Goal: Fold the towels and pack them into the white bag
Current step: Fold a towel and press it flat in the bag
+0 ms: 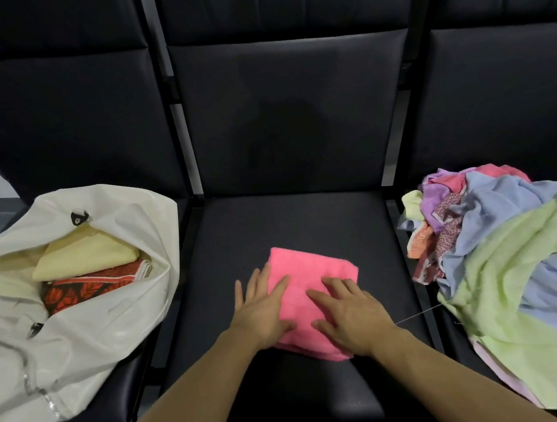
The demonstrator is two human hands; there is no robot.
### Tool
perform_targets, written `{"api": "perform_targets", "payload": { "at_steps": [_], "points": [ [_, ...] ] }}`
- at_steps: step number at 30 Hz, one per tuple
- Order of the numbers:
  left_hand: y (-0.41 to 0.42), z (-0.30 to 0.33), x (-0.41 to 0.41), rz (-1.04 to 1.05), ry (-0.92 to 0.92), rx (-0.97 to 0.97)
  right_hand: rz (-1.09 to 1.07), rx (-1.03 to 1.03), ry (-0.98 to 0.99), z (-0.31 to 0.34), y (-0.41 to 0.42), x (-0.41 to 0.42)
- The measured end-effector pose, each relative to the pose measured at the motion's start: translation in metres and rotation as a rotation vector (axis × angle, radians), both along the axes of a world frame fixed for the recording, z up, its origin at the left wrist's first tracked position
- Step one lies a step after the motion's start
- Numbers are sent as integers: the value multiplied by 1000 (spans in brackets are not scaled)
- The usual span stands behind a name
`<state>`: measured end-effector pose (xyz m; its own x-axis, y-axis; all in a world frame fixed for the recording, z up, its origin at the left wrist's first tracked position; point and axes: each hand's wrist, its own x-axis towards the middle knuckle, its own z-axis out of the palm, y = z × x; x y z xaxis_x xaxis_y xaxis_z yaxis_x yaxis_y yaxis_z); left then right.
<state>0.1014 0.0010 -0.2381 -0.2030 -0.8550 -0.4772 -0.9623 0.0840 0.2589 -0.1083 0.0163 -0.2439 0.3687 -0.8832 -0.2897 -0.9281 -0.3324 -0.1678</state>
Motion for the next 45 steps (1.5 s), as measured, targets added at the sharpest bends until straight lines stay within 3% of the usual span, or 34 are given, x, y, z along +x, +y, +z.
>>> {"api": "perform_targets", "payload": {
  "at_steps": [3, 7, 10, 12, 16, 19, 23, 28, 30, 32, 34, 41, 45],
  "points": [
    [-7, 5, 4, 173, 4, -46, -49, -61, 81, 14, 6, 17],
    [-5, 9, 15, 503, 76, -106, -437, -104, -197, 16, -2, 13],
    [-4, 9, 19, 805, 171, -30, -809, 90, -394, 6, -14, 4],
    [-3, 5, 18, 866, 232, 83, -881, 225, -457, 2, -21, 4],
    [3, -3, 13, 776, 374, 201, -893, 347, -568, 2, -16, 15],
    [5, -3, 14, 759, 501, 186, -841, 303, -597, 4, -6, 22],
    [8, 11, 29, 665, 537, 20, -767, 131, -703, 25, 1, 39],
    [7, 56, 92, 786, 655, -176, -645, 24, -783, 67, -22, 96],
    [9, 79, 130, 815, 685, -218, -548, 34, -664, 82, -37, 131],
    [11, 97, 169, 846, 695, -221, -389, -1, -390, 94, -48, 170],
    [11, 109, 207, 903, 693, -201, -263, -27, -309, 101, -56, 212],
    [-5, 126, 323, 1147, 717, -118, -330, 366, -771, 95, -92, 331],
    [-23, 118, 362, 1207, 717, 21, -457, 770, -992, 83, -105, 372]
  ]
}}
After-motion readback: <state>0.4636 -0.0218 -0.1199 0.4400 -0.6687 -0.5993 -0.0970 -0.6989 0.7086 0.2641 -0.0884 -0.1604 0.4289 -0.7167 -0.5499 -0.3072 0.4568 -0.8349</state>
